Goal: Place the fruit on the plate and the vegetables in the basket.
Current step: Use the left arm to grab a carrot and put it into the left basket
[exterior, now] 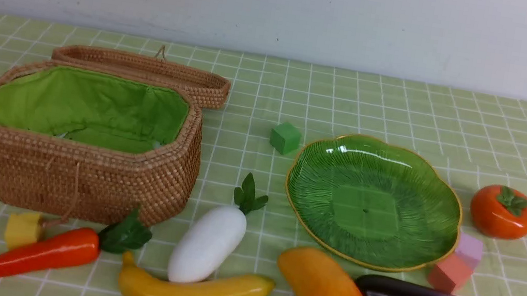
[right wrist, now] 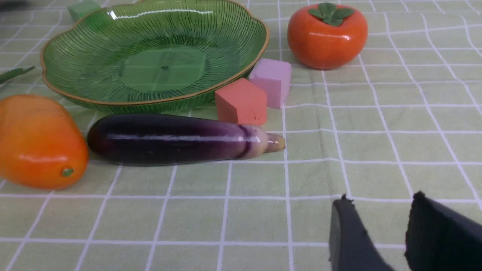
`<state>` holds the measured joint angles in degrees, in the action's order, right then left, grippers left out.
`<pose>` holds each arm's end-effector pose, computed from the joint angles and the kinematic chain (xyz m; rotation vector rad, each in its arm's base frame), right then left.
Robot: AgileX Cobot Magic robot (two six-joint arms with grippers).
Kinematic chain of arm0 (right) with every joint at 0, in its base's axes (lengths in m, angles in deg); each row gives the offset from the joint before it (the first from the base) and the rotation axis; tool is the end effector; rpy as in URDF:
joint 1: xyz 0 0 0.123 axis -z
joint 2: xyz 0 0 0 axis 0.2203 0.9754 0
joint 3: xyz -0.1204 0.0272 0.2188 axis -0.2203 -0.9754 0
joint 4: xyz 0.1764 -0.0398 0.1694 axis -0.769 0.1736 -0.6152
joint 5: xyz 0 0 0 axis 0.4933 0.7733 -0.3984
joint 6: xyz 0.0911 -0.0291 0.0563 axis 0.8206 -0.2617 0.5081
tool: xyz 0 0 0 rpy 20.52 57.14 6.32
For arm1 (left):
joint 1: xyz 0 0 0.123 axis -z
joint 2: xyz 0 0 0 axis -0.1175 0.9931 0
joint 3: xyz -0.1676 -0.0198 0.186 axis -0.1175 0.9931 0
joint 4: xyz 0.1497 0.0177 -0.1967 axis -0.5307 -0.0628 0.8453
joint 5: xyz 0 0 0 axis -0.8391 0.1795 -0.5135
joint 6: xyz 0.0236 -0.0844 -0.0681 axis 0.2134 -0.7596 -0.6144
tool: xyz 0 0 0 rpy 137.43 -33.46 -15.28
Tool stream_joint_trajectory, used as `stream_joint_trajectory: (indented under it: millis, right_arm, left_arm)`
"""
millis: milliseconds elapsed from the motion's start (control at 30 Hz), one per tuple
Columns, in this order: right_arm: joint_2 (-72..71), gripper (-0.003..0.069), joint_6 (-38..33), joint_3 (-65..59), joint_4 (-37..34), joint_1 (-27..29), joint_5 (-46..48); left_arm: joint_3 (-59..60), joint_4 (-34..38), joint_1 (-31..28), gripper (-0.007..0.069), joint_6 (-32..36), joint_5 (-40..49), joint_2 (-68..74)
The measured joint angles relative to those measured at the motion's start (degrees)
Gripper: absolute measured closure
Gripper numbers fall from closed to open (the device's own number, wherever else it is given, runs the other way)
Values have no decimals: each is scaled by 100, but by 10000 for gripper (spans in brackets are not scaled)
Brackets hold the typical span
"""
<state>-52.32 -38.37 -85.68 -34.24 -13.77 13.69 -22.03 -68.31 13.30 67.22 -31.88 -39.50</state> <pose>0.1013 0.0048 0.1676 0.0560 1.8769 0.1029 0.1003 -0.0157 0.1628 -0.2687 1.8927 -0.4003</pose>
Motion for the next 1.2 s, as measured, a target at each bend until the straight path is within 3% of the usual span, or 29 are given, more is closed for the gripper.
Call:
stream_joint_trajectory:
  millis: [800, 967, 1200]
  right_arm:
    - [0, 418, 0, 0, 0, 0, 0]
    - [0, 418, 0, 0, 0, 0, 0]
    - [0, 418, 0, 0, 0, 0, 0]
  left_arm:
    - [0, -19, 0, 443, -10, -211, 0]
    - [0, 393, 0, 438, -226, -545, 0]
    - [0, 1762, 0, 431, -556, -1889, 0]
